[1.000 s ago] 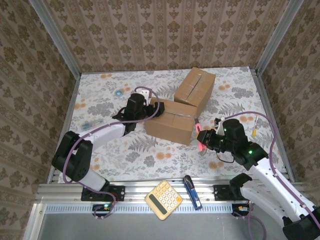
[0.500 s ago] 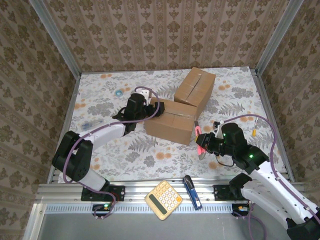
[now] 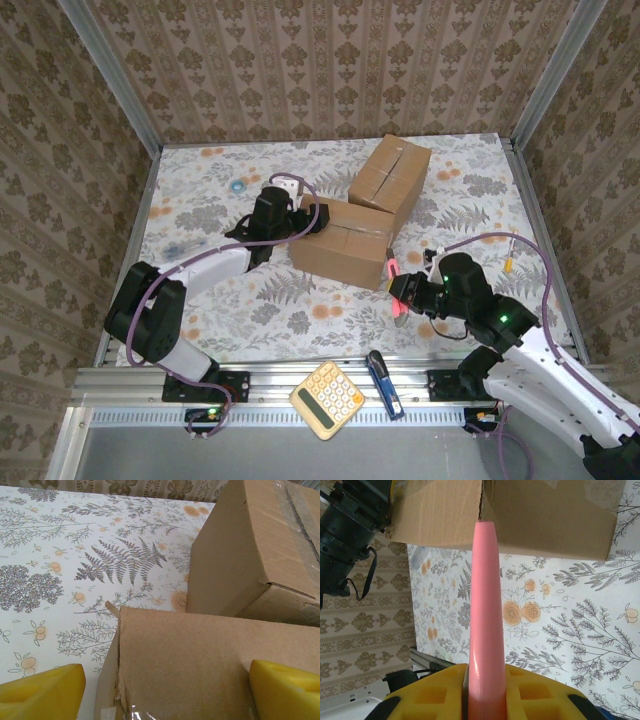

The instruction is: Unpack the express box

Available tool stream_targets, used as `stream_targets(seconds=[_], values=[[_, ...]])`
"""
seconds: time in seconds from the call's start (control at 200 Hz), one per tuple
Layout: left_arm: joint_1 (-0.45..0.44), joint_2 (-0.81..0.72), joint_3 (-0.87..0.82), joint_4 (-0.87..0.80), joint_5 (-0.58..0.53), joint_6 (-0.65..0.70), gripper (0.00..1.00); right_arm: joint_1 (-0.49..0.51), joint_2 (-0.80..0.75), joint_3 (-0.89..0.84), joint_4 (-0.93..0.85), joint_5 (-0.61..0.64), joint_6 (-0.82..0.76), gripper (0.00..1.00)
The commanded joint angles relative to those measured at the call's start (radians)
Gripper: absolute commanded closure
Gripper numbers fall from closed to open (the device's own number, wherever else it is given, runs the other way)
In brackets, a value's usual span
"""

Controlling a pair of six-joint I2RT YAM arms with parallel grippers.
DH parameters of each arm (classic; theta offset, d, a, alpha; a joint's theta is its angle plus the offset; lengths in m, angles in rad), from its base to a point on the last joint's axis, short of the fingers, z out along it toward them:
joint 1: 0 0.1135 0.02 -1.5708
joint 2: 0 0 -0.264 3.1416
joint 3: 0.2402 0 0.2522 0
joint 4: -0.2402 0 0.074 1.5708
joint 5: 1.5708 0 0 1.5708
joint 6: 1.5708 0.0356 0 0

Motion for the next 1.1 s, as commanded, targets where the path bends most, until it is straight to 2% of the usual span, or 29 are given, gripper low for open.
stream_targets(seconds=[0.0,0.19,0.36,0.62,0.745,0.885,1.095], values=[[-0.010,0.079,-0.072,-0.204,-0.007,-0.010,0.15,0.027,-0.026,-0.015,-0.057,-0.007,0.020,1.00],[-0.010,0.066,-0.068,-0.209,-0.007,-0.002,0.15,0.035,-0.056,-0.006,-0.120,0.035,0.019,1.00],[-0.008,0.031,-0.015,-0.258,-0.003,0.040,0.14,0.035,-0.088,0.042,-0.221,0.126,-0.014,1.00],[-0.008,-0.046,0.199,-0.414,-0.019,0.153,0.05,0.032,-0.048,0.138,-0.348,0.255,-0.105,1.00],[-0.003,-0.046,0.325,-0.487,-0.034,0.204,0.04,0.032,-0.004,0.182,-0.397,0.355,-0.132,1.00],[0.027,0.014,0.455,-0.544,-0.022,0.237,0.06,0.032,0.059,0.201,-0.416,0.456,-0.129,1.00],[0.103,0.218,0.659,-0.620,0.044,0.275,0.10,0.051,0.134,0.193,-0.419,0.558,-0.072,1.00]])
